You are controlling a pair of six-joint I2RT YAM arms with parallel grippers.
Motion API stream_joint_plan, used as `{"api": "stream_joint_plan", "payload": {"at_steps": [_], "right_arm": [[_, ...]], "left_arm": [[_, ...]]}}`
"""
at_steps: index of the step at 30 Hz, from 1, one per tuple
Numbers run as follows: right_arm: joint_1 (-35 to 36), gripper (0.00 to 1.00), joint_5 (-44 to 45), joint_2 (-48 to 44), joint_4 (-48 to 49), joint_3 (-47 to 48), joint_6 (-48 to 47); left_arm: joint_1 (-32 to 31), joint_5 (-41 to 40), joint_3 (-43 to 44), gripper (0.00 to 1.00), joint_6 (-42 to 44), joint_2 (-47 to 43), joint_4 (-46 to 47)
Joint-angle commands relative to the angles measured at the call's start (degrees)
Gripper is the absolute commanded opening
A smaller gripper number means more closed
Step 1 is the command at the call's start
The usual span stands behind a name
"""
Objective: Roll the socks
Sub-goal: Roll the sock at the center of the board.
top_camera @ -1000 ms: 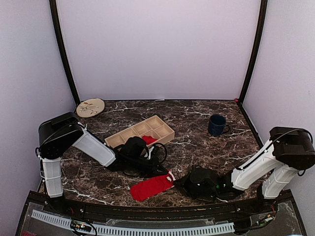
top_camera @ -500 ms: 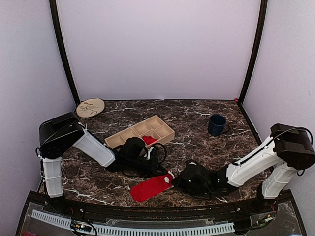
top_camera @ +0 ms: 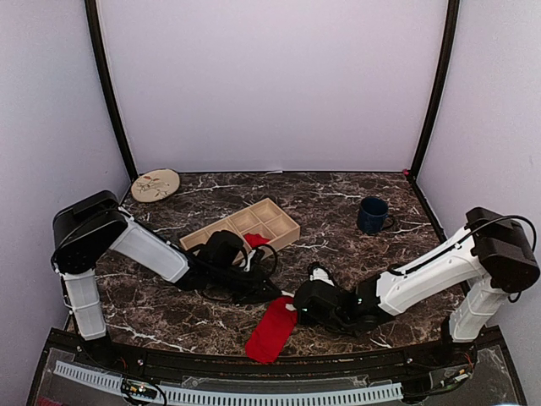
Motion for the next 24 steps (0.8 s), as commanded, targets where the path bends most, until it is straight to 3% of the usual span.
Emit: {"api": "stream_joint_plan", "payload": {"at_steps": [1,15,24], "right_arm": [[1.86,0.00,6.85,0.56,-5.94,2.05,-7.16],[6.39,0.00,12.12,0.40,-3.30,1.19,-16.45],[8.82,0.00,13.87,0.76,-1.78,1.11,-22.45]], "left_arm": [[1.14,-2.31,-1.65,0.23,0.37,-3.32,-10.10],[2.03,2.00,-0.51,0.41,-4.42,-5.26,-8.41],[4.60,6.35,2.62,0.44,-1.31,-1.74,-5.51]]}}
